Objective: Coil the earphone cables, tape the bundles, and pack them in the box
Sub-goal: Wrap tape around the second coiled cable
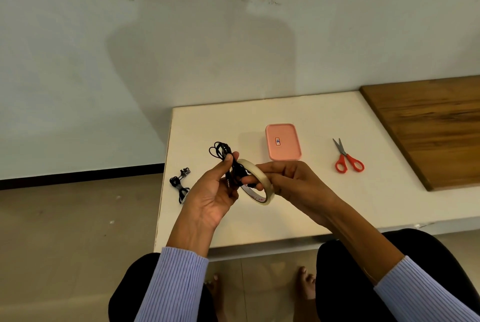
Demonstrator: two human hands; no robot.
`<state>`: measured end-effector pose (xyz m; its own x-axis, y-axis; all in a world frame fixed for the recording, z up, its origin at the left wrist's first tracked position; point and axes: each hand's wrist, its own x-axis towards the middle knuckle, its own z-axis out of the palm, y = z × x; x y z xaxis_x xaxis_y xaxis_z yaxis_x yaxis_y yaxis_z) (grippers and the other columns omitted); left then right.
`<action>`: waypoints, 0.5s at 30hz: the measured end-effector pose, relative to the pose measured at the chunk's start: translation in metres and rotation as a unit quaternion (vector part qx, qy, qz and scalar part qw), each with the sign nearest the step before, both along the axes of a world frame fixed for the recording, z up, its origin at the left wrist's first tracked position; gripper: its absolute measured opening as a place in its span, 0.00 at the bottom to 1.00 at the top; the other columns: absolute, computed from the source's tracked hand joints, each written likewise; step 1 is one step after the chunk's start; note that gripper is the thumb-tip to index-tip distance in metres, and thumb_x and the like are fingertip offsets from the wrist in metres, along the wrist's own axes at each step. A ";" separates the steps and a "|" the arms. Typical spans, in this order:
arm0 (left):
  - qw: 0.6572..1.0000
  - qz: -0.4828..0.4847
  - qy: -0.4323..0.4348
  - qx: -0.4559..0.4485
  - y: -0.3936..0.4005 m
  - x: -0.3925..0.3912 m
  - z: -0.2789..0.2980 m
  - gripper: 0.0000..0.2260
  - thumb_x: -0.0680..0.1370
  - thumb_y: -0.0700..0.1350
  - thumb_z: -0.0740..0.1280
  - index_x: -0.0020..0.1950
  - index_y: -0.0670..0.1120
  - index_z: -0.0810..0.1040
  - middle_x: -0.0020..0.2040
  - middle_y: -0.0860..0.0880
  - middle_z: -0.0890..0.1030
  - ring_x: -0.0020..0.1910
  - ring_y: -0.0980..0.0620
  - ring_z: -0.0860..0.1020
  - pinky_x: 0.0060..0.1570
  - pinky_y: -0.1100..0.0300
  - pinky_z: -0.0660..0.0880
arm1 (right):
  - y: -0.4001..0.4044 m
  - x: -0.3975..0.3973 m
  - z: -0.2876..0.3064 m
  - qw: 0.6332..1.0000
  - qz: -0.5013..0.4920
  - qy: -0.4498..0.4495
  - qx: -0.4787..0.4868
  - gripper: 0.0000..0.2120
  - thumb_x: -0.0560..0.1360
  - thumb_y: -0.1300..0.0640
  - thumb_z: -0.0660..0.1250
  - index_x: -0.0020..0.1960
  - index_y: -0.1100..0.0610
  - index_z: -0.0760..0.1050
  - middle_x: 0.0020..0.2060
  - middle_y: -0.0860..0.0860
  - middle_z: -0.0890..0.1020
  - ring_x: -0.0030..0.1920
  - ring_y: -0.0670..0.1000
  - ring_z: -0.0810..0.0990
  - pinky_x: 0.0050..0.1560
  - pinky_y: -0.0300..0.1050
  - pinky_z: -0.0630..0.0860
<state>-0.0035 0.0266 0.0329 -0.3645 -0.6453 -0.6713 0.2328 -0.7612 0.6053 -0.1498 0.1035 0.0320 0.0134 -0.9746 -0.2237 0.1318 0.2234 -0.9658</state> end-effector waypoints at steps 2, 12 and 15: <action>1.000 0.001 -0.007 -0.008 -0.001 0.002 -0.002 0.05 0.76 0.46 0.67 0.45 0.48 0.81 0.35 0.51 0.81 0.35 0.55 0.73 0.35 0.63 0.63 | 0.001 0.001 0.000 1.000 -0.008 0.013 0.004 0.16 0.77 0.69 0.57 0.56 0.59 0.80 0.49 0.55 0.85 0.53 0.51 0.82 0.54 0.39 0.77; 0.996 -0.015 -0.054 -0.068 0.004 -0.003 -0.006 0.05 0.76 0.46 0.67 0.46 0.49 0.83 0.42 0.51 0.81 0.42 0.54 0.74 0.36 0.62 0.63 | -0.002 0.008 -0.006 0.987 -0.117 0.085 0.064 0.15 0.79 0.62 0.56 0.44 0.68 0.79 0.30 0.48 0.81 0.35 0.43 0.78 0.51 0.44 0.74; 0.997 -0.017 -0.048 -0.057 0.004 -0.004 -0.005 0.05 0.76 0.47 0.66 0.46 0.49 0.82 0.43 0.50 0.81 0.41 0.54 0.75 0.36 0.62 0.64 | -0.003 0.010 -0.004 0.984 -0.148 0.071 0.073 0.15 0.78 0.55 0.61 0.36 0.58 0.79 0.32 0.52 0.81 0.39 0.50 0.78 0.55 0.47 0.74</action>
